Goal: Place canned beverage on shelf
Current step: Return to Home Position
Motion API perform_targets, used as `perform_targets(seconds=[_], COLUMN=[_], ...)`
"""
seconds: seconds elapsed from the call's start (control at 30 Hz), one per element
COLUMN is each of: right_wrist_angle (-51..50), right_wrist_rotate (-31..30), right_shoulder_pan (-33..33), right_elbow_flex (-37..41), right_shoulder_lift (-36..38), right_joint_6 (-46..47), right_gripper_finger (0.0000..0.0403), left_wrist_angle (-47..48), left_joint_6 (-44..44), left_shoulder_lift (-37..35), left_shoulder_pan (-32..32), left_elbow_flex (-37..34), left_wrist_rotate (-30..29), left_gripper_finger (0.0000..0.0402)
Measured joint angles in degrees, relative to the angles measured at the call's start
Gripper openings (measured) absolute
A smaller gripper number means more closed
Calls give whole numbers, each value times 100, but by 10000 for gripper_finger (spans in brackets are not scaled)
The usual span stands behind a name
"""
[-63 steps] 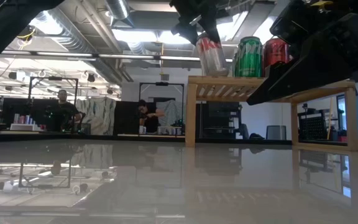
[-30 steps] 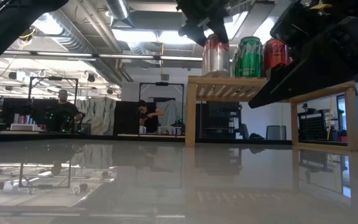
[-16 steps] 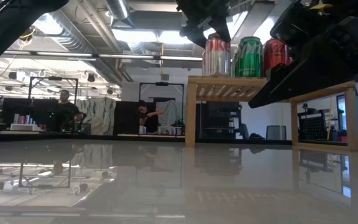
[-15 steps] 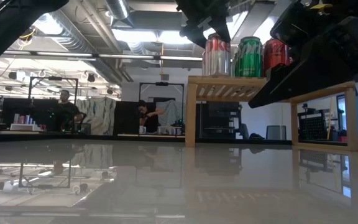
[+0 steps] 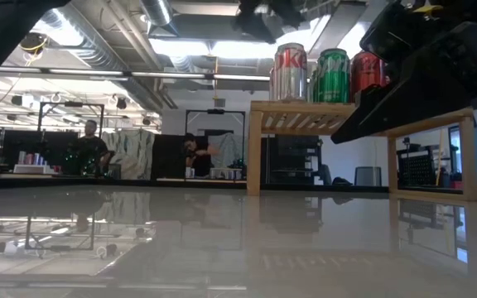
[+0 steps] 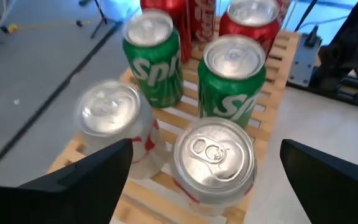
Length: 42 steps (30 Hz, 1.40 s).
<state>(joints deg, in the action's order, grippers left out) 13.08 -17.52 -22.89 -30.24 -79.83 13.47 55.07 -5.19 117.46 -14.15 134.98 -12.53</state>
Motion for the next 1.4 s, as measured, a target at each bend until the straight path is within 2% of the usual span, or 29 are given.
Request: perform_targets(seconds=[0.17,0.27,0.43,0.53,0.6,0.83,0.93,1.07,1.2,1.4], right_wrist_angle=[4,-2,63,61,93,90,90,88,94,182], right_wrist_rotate=[1,22,51,53,60,60,-38,-96,-101,2], right_shoulder_pan=[9,9,9,9,8,6,9,11,11,253], right_elbow_flex=[0,0,0,0,0,0,0,0,0,0], right_shoulder_lift=[0,0,0,0,0,0,0,0,0,0], right_joint_6=[-4,-4,67,160,162,146,147,253,290,414], right_gripper_finger=[381,381,381,381,381,381,381,381,381,381], left_wrist_angle=[273,593,677,304,-226,-2990,-3885,-4282,-4383,-5499], left_joint_6=[454,642,662,586,543,190,71,-153,-982,-939], left_shoulder_lift=[-452,-759,-1438,-2109,-2645,-4664,-5239,-5658,-5671,-5439], left_shoulder_pan=[159,407,948,1294,1507,2202,2452,2723,2982,3333], left_elbow_flex=[0,-103,-922,-2031,-3070,-6900,-8126,-9188,-9714,-10605], left_wrist_rotate=[-109,-504,-743,-732,-752,-754,-746,-732,-709,-771], left_gripper_finger=[396,396,396,396,396,396,396,396,396,395])
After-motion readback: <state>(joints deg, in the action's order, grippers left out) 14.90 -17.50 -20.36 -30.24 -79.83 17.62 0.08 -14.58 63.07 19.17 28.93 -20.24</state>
